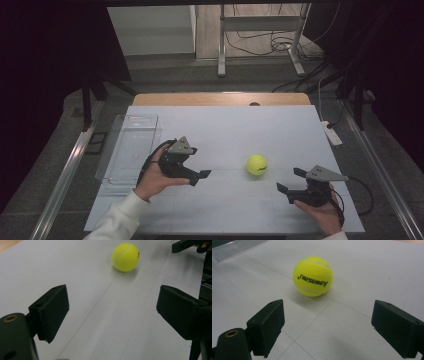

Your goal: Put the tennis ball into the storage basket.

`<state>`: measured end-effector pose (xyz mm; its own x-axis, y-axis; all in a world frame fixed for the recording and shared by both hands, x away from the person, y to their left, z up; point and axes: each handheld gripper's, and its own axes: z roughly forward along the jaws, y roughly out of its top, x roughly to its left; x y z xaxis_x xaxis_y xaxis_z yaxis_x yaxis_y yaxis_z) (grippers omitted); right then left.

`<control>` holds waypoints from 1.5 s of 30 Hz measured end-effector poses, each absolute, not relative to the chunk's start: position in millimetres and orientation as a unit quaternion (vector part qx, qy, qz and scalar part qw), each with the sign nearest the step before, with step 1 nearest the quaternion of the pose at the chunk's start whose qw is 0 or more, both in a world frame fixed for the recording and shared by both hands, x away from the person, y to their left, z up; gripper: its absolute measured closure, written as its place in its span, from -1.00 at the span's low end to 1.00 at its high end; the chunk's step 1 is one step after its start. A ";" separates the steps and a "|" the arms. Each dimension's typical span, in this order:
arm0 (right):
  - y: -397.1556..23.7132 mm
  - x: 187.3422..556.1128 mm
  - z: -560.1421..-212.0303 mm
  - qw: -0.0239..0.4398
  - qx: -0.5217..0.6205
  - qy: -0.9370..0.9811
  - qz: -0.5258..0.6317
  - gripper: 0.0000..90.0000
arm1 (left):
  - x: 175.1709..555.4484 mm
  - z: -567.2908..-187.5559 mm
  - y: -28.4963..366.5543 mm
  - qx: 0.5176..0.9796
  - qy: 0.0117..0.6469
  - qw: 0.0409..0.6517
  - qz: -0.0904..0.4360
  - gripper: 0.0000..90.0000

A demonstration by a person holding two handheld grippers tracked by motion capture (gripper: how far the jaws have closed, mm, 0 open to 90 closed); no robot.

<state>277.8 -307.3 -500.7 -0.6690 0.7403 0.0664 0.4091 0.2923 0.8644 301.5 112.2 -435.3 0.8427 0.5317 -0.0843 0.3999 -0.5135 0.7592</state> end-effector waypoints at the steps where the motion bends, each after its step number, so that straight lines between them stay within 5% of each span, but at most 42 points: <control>1: -307.4 277.8 -500.8 0.176 0.367 0.784 0.469 -0.74 | 302.5 -435.6 110.9 0.867 0.268 0.414 0.078 -0.73; 45: -307.7 278.0 -502.4 0.177 0.368 0.787 0.463 -0.74 | 331.6 -437.3 60.5 0.884 0.238 0.400 0.044 -0.72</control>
<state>278.0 -307.7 -502.4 -0.6663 0.7431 0.0627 0.4155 0.3002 0.8586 331.6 60.5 -437.3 0.8834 0.4549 -0.1129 0.3852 -0.5674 0.7278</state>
